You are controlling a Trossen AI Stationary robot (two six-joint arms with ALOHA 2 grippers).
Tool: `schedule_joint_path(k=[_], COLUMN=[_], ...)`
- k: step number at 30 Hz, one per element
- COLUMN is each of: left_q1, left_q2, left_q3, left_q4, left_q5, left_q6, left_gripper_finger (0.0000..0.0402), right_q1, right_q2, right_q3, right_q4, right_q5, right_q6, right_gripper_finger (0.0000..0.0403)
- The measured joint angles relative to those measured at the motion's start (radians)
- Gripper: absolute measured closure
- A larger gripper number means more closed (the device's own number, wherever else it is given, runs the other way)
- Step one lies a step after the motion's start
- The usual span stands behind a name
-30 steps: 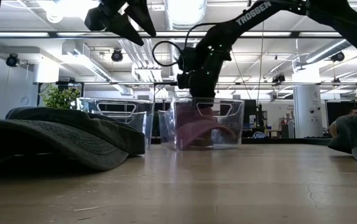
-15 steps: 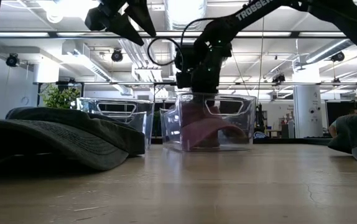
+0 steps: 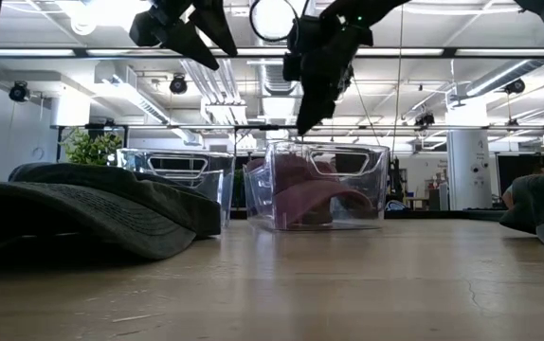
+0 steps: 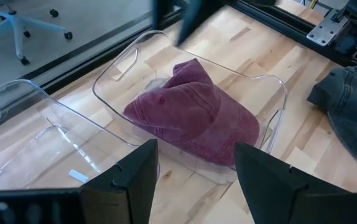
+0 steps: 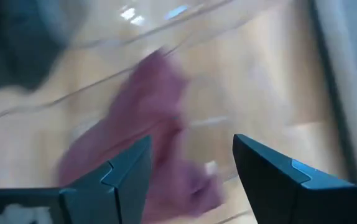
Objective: Pick & Place hat
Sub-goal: Put the right red cap into the right transparent bin
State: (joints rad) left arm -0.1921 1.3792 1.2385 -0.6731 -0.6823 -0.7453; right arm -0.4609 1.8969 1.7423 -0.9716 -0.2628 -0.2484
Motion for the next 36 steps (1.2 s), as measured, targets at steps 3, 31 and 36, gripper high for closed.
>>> schedule_joint_path(k=[3, 31, 36], left_q1=[0.0, -0.001, -0.001], left_q2=[0.0, 0.0, 0.0], left_q3=[0.0, 0.0, 0.0], left_q4=[0.0, 0.019, 0.023], left_q5=[0.0, -0.017, -0.018], left_q6=[0.009, 0.005, 0.006], left_gripper_finger=[0.0196, 0.0196, 0.0196], right_q1=[0.027, 0.041, 0.045], right_q2=[0.001, 0.003, -0.07], right_q3=[-0.038, -0.389, -0.364], right_q4=[-0.031, 0.482, 0.494], right_q5=[-0.056, 0.08, 0.087], right_q6=[0.01, 0.176, 0.177], right_gripper_finger=[0.0184, 0.0184, 0.0184])
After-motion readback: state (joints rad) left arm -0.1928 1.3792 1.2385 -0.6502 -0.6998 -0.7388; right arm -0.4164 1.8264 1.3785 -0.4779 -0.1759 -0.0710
